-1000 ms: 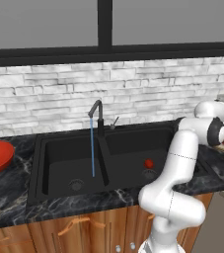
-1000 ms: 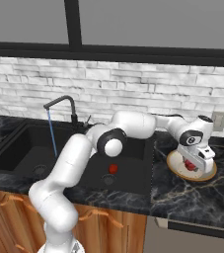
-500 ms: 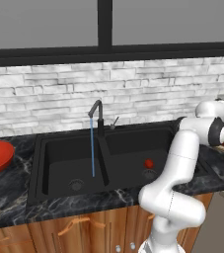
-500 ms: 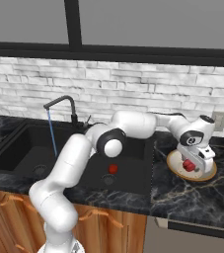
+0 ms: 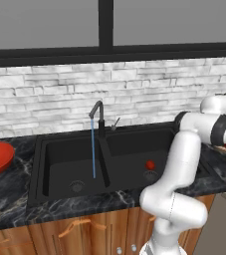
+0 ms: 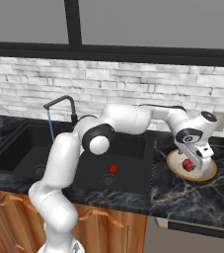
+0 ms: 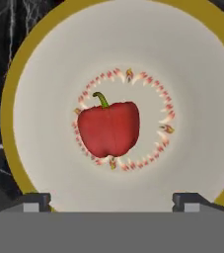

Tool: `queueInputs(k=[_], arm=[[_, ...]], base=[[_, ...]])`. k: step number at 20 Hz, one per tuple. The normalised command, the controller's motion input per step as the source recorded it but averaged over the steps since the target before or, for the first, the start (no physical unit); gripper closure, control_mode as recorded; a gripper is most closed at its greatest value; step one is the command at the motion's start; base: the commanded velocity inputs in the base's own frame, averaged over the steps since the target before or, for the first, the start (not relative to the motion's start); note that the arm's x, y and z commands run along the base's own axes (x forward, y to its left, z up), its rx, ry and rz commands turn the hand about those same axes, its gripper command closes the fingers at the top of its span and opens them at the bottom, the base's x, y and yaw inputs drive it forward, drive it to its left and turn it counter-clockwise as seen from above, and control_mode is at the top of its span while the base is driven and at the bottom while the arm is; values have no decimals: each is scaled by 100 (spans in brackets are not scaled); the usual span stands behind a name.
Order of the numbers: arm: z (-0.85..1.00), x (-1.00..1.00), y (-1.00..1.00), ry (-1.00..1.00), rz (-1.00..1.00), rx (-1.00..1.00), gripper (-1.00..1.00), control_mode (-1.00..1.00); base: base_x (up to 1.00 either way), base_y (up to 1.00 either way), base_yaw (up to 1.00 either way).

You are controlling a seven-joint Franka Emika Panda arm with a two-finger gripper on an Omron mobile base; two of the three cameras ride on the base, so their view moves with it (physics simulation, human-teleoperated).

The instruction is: Pick the bell peppers from the sink and place them in one bowl. Place the eggplant in the other bowl. Then turn off the sink faucet.

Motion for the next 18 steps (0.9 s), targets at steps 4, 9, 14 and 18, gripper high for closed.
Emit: queueInputs(k=[4, 9, 14, 18], arm=[[53, -31, 74, -12, -4, -11, -100, -100], [36, -19, 94, -5, 0, -13, -100, -100], [21, -5, 99, 0, 2, -12, -100, -100], [14, 0, 100, 0, 8, -10, -100, -100]], base=[[0, 0, 0], [0, 0, 0], [0, 0, 0], [0, 0, 0]])
